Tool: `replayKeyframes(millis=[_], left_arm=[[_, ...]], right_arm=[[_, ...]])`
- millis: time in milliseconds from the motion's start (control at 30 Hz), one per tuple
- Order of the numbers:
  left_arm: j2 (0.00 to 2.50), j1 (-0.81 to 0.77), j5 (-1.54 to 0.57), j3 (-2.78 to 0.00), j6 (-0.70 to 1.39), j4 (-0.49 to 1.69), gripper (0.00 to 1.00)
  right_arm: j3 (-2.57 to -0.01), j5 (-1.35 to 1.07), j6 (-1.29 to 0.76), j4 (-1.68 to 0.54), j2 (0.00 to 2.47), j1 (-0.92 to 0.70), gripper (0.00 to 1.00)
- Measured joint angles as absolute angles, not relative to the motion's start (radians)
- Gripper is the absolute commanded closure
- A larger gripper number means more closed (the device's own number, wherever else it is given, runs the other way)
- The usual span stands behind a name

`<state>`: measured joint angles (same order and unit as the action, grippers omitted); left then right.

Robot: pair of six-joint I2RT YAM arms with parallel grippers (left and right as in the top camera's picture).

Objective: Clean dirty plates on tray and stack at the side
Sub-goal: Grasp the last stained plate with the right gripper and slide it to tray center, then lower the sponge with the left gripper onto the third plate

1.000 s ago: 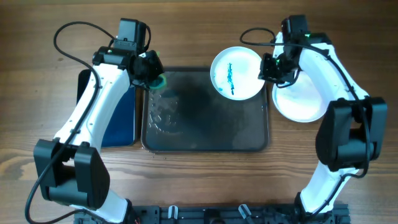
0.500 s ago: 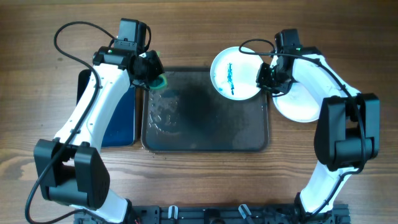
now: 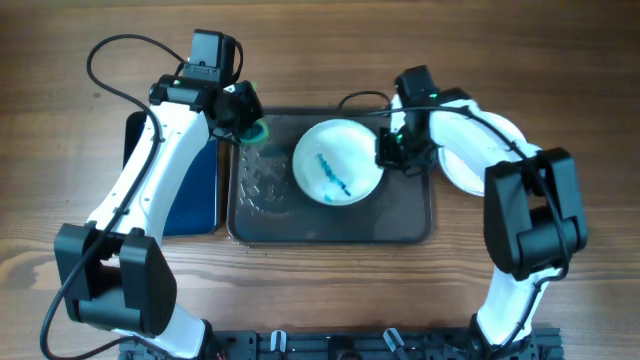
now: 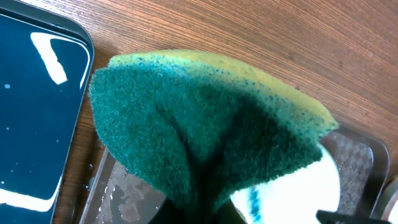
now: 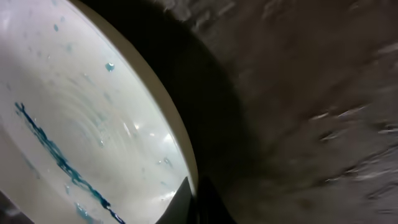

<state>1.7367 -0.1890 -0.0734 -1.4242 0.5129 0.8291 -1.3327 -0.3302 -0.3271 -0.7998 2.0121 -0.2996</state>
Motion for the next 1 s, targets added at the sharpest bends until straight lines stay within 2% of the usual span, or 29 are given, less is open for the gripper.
replayKeyframes(millis=[67,133,200,333,433,600,667,733,800,833,867,1000], left_arm=[[1.737,-0.189,-0.073,-1.424,0.513,0.829,0.96],[1.737,-0.189,-0.073,-1.424,0.513,0.829,0.96],[1.737,-0.189,-0.073,-1.424,0.513,0.827,0.96],[1.737,-0.189,-0.073,-1.424,0.513,0.821,0.96],[1.737,-0.189,-0.073,-1.424,0.513,0.821,0.96],[1.737,-0.189,-0.073,-1.424,0.513,0.799,0.96],[1.739,-0.189,-0.073,-1.424,0.513,0.795,0.96],[1.743,-0.190,-0.073,-1.424,0.513,0.795,0.96],[1.755,-0.195,-0.073,-1.424,0.513,0.795,0.96],[1.758,-0.199,-0.073,-1.424,0.513,0.795,0.96],[1.759,-0.202,-0.073,-1.424,0.513,0.795,0.96],[1.760,-0.220,-0.073,-1.424,0.513,0.795,0.96]], right_arm=[[-1.333,-0.340,-0.283,-0.814,2.009,-0.326,0.55],[-1.334,-0.333,-0.228,-0.813,1.995,-0.333,0.46],[-1.337,-0.310,-0.162,-0.784,1.981,-0.333,0.42],[-1.346,-0.280,0.036,-0.667,1.977,-0.333,0.42],[-1.375,-0.274,0.127,-0.661,1.980,-0.340,0.43],[-1.493,-0.260,0.231,-0.714,2.044,-0.381,0.47],[-1.506,-0.256,0.250,-0.727,2.084,-0.406,0.51],[-1.507,-0.253,0.263,-0.754,2.127,-0.422,0.63],[-1.518,-0.251,0.266,-0.767,2.140,-0.426,0.85],[-1.520,-0.249,0.264,-0.781,2.143,-0.426,0.92],[-1.520,-0.239,0.247,-0.786,2.144,-0.426,0.96],[-1.528,-0.241,0.134,-0.814,2.145,-0.424,0.96]])
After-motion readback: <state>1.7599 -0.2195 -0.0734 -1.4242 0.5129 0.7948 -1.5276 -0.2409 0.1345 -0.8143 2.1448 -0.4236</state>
